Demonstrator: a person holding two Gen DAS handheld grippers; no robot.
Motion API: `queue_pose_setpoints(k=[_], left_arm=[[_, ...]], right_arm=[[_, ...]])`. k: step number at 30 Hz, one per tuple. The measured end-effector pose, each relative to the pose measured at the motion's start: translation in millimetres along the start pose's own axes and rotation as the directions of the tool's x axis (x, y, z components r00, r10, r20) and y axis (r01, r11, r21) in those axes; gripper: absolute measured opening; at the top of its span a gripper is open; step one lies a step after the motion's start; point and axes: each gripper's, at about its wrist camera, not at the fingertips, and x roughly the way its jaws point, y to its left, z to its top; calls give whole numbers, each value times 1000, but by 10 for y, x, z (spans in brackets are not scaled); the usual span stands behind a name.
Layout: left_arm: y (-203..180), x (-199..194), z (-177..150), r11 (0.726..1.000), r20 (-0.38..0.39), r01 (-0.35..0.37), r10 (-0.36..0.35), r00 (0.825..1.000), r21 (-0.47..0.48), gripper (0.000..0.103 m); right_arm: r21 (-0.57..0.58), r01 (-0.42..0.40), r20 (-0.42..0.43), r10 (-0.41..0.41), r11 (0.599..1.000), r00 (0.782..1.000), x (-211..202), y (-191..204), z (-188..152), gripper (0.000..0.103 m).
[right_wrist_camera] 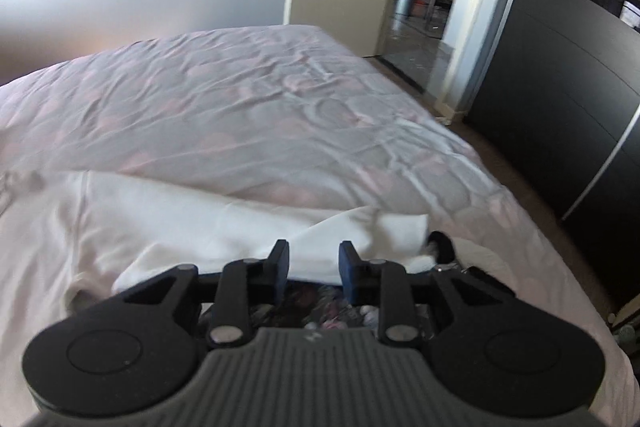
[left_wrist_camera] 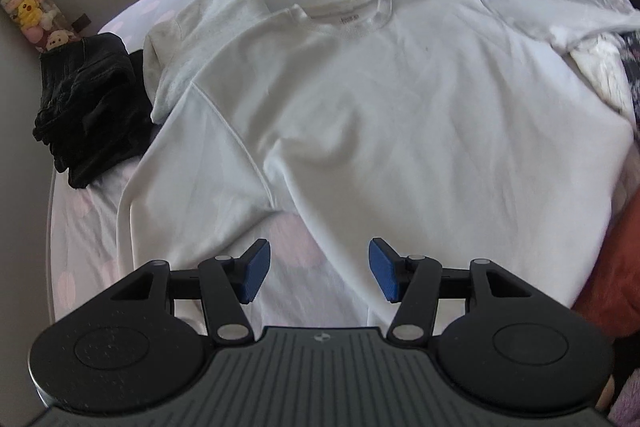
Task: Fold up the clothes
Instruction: 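Grasp the white sweatshirt hem with both grippers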
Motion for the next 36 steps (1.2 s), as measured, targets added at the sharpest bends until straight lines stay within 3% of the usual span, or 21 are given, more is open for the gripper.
queue_pose_setpoints(k=[2, 5, 9, 14, 18, 22, 31, 34, 36], left_arm=[[-14, 0, -149, 1000, -46, 0, 1, 999, 23, 64], [-10, 14, -363, 999, -111, 26, -23, 994, 27, 65], [-25, 110, -585, 998, -206, 63, -57, 977, 25, 69], [-63, 256, -724, 995, -288, 104, -99, 952, 2, 70], [-135, 386, -786, 991, -331, 132, -123, 935, 3, 70], [-177, 573, -822, 993, -372, 120, -106, 922, 17, 70], [-235, 842, -859, 984, -402, 181, -165, 901, 2, 69], [-262, 884, -865, 980, -401, 196, -184, 897, -10, 61], [-281, 905, -868, 978, -399, 207, -197, 895, -19, 46]], right_arm=[[-56, -93, -46, 91, 994, 995, -164, 236, -144, 31], [-136, -232, -169, 208, 963, 963, -298, 597, -454, 31], [-192, -368, -331, 293, 910, 897, -376, 1008, -883, 32], [-189, -482, -498, 340, 856, 798, -291, 1420, -1286, 43], [-145, -516, -589, 346, 844, 731, -137, 1657, -1470, 43], [-124, -519, -658, 322, 845, 681, 11, 1848, -1593, 50], [-89, -474, -732, 266, 876, 627, 363, 2033, -1734, 57], [-78, -466, -750, 256, 881, 609, 454, 2087, -1780, 57], [-74, -460, -761, 248, 885, 599, 498, 2112, -1819, 56]])
